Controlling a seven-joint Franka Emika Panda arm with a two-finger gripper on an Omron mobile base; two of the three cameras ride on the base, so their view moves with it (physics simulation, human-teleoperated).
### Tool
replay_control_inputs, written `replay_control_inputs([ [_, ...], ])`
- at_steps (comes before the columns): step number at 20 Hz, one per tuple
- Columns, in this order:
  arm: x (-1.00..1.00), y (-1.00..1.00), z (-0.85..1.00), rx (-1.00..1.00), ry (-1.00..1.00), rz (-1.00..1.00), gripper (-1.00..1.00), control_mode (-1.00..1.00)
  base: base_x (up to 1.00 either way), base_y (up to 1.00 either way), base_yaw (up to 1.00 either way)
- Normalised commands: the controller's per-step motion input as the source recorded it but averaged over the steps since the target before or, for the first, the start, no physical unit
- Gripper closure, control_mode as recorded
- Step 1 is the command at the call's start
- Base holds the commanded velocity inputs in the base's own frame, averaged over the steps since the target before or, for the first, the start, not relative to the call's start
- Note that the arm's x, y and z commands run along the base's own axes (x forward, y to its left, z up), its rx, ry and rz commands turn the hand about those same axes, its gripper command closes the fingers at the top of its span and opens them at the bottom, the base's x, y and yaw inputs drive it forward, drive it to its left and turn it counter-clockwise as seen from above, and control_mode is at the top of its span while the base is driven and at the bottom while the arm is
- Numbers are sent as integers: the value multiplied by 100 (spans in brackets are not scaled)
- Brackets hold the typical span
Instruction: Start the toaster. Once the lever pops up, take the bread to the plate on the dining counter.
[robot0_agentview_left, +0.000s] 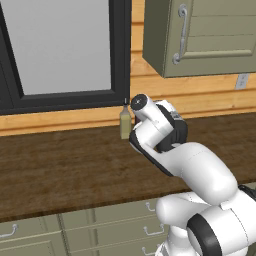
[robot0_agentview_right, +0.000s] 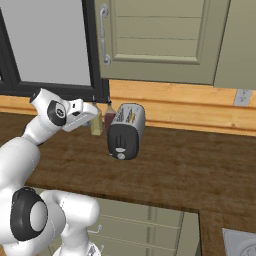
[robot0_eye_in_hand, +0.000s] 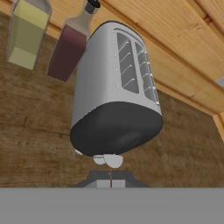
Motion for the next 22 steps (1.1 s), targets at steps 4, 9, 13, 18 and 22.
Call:
replay_control_inputs([
  [4,0,0,0,0,0,0,100,-100,0,0,0],
  [9,0,0,0,0,0,0,100,-100,0,0,0],
  [13,0,0,0,0,0,0,100,-100,0,0,0],
  [18,0,0,0,0,0,0,100,-100,0,0,0],
  [22,0,0,0,0,0,0,100,-100,0,0,0],
])
